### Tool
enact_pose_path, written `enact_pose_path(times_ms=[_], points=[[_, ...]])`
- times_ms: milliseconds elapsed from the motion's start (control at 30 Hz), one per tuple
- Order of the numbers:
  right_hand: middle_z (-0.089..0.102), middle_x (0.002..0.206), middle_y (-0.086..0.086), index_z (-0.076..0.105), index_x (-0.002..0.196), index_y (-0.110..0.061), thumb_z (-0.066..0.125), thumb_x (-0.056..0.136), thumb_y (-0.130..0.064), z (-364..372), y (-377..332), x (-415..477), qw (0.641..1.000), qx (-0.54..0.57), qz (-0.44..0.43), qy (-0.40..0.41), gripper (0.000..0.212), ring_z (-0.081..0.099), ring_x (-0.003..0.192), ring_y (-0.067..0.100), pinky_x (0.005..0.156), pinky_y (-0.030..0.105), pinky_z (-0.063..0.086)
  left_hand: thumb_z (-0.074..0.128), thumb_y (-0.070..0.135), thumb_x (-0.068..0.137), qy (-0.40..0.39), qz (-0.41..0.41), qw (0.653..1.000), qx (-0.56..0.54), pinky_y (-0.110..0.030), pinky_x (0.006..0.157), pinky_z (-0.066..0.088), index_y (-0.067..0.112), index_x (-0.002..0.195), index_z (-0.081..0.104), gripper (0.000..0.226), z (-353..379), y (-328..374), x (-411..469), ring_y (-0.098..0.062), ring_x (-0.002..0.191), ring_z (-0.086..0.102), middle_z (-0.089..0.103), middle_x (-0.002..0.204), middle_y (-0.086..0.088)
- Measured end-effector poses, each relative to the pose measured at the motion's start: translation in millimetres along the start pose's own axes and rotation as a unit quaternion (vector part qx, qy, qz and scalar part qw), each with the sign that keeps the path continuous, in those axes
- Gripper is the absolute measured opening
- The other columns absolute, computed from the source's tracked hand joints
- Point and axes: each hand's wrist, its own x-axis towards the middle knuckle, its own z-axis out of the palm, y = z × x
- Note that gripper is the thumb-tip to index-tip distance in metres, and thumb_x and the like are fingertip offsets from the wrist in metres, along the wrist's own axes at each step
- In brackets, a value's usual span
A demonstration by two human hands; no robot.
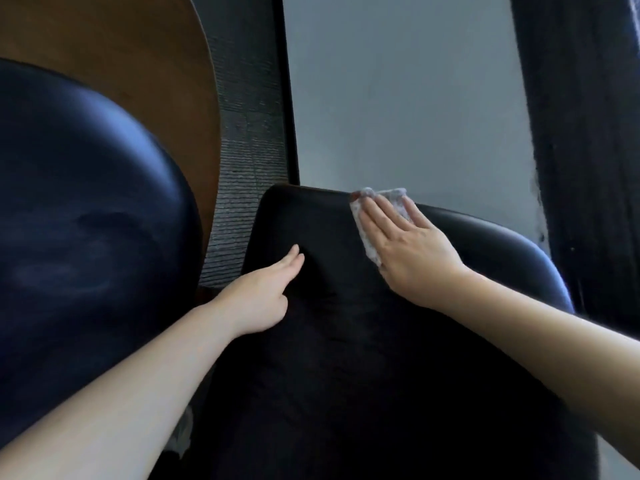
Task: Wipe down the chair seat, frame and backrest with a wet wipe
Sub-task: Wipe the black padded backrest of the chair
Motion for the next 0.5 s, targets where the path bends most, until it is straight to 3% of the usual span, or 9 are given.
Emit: enact_pose_path(times_ms=[67, 200, 400, 500], points=[[0.025, 0.155, 0.017, 0.029, 0.148, 0.0, 0.023, 0.088, -0.032, 2.1, 23.7, -35.0, 1.0, 0.001, 0.029, 0.004, 0.068, 0.022, 0.145, 0.029, 0.116, 0.05, 0.009, 0.036, 0.0, 0.086, -0.01, 0.016, 1.0, 0.021, -0.033, 0.113, 0.035, 0.032, 0.156, 0.004, 0.083, -6.9, 17.6, 0.6, -0.012, 0.143, 0.03, -0.013, 0.156, 0.028], [0.022, 0.157, 0.015, 0.026, 0.149, -0.002, 0.025, 0.09, -0.034, -1.7, 40.5, -74.1, 0.997, 0.025, 0.074, 0.016, 0.067, 0.018, 0.146, 0.028, 0.116, 0.052, 0.008, 0.035, -0.003, 0.086, -0.048, 0.062, 0.995, 0.066, -0.035, 0.123, 0.01, 0.026, 0.156, -0.001, 0.084, -2.2, 52.8, 1.8, 0.0, 0.148, -0.003, -0.015, 0.16, 0.018], [0.016, 0.159, 0.011, 0.022, 0.151, -0.006, 0.031, 0.093, -0.034, 16.1, 14.3, -148.1, 0.999, 0.034, -0.013, 0.009, 0.065, 0.012, 0.148, 0.026, 0.117, 0.057, 0.012, 0.036, -0.003, 0.087, -0.05, 0.106, 0.987, 0.111, -0.033, 0.123, 0.004, 0.023, 0.156, -0.004, 0.083, 8.0, 92.9, 2.9, -0.001, 0.147, -0.006, -0.023, 0.159, 0.014], [0.022, 0.157, 0.013, 0.026, 0.15, -0.005, 0.028, 0.092, -0.03, 9.4, 38.0, -131.7, 0.999, 0.021, 0.025, 0.024, 0.063, 0.018, 0.146, 0.027, 0.116, 0.059, 0.011, 0.037, -0.003, 0.087, -0.035, 0.121, 0.984, 0.13, -0.031, 0.122, 0.002, 0.021, 0.155, -0.006, 0.084, 5.8, 106.9, 6.9, 0.0, 0.146, -0.011, -0.024, 0.159, 0.013]])
